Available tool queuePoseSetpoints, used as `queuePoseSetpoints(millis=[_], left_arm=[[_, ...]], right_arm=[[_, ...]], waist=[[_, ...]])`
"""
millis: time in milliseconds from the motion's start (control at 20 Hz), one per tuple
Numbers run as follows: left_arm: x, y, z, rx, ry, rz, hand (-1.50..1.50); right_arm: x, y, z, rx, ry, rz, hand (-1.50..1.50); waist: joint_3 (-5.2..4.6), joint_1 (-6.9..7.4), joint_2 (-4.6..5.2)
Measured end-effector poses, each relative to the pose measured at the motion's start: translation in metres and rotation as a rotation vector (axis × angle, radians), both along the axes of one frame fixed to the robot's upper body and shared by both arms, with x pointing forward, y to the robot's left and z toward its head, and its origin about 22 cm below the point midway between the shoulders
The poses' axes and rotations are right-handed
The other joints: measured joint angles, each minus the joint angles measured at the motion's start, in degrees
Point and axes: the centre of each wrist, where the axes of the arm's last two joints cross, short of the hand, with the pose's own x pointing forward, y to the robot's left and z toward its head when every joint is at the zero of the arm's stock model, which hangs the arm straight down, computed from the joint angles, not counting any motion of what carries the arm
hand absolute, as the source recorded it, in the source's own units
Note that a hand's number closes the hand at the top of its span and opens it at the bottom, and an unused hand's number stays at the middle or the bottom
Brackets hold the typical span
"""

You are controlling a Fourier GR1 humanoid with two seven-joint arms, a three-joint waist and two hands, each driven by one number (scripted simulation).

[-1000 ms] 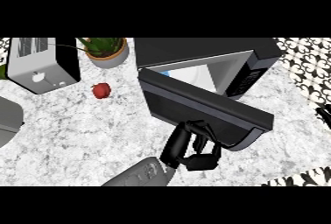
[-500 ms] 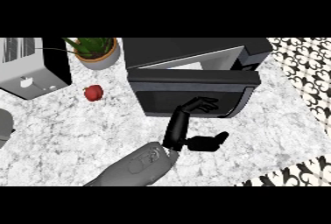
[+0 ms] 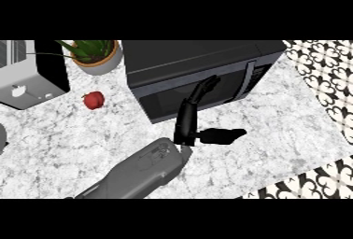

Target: Pick up the milk, place it into the microwave and close the microwave

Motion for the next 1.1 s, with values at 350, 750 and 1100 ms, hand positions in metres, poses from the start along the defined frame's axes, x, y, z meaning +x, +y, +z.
queuePoseSetpoints(millis=[350, 750, 1100], left_arm=[[0.000, -0.002, 0.003, -0.036, -0.007, 0.014, -1.50], [0.001, -0.004, 0.004, -0.059, -0.028, 0.013, -1.50], [0.001, -0.006, 0.006, -0.077, -0.049, -0.010, -1.50]], right_arm=[[0.006, -0.001, 0.014, -0.045, -0.051, -0.012, 1.50], [0.013, -0.002, 0.024, -0.068, -0.083, -0.018, 1.50], [0.022, 0.006, -0.011, 0.116, 0.017, 0.062, -1.50]], waist=[[0.12, -0.13, 0.70], [0.19, -0.20, 1.32], [0.43, 0.53, 2.05]])
